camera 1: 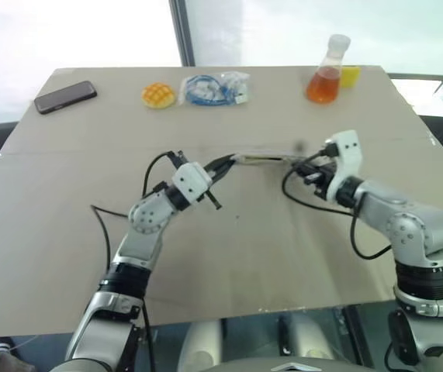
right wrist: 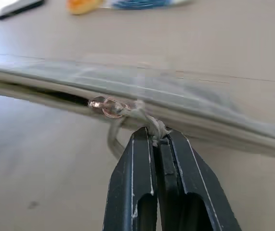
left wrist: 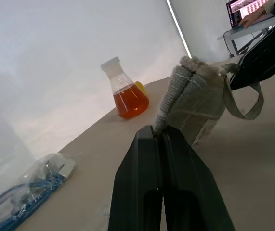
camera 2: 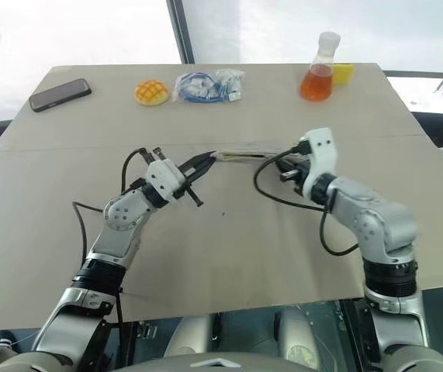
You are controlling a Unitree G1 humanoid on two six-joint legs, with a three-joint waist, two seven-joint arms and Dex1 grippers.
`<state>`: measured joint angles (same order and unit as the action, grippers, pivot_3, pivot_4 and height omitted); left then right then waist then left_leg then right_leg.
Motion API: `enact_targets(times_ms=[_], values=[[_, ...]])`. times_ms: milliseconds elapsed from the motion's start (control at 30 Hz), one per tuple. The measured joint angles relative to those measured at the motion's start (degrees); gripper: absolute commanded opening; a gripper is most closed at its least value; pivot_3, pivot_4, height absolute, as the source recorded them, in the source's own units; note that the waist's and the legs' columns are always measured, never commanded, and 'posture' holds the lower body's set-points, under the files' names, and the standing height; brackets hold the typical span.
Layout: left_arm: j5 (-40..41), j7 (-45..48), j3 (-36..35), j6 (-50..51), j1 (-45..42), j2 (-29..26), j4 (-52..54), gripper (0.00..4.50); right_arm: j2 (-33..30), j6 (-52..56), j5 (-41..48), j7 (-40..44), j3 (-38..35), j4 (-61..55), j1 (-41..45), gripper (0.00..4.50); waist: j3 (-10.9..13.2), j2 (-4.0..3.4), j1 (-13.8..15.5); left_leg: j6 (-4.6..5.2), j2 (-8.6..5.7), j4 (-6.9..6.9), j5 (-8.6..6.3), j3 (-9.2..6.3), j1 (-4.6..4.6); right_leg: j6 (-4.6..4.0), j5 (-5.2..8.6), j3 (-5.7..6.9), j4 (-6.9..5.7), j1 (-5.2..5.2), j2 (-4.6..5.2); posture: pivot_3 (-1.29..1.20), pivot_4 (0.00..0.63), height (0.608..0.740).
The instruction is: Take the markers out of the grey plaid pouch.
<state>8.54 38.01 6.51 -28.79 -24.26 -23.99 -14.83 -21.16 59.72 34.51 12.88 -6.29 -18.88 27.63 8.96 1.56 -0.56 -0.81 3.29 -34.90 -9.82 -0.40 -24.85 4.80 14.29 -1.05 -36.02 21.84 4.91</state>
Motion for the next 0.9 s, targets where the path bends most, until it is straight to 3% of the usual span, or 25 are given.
enact_targets(times_ms=[900], values=[[2.70,4.26,-1.95,0.37,0.20,0.38,-1.04,0.00,-2.90,2.50,-1.38,-0.59,-2.08,-0.44,-3.33,0.07,0.01,-0.01,0.00,0.00,0.00,0.07,0.00,0.01,-0.01,-0.01,0.00,0.00,0.10,-0.01,0.00,0.00,0.150,0.740]])
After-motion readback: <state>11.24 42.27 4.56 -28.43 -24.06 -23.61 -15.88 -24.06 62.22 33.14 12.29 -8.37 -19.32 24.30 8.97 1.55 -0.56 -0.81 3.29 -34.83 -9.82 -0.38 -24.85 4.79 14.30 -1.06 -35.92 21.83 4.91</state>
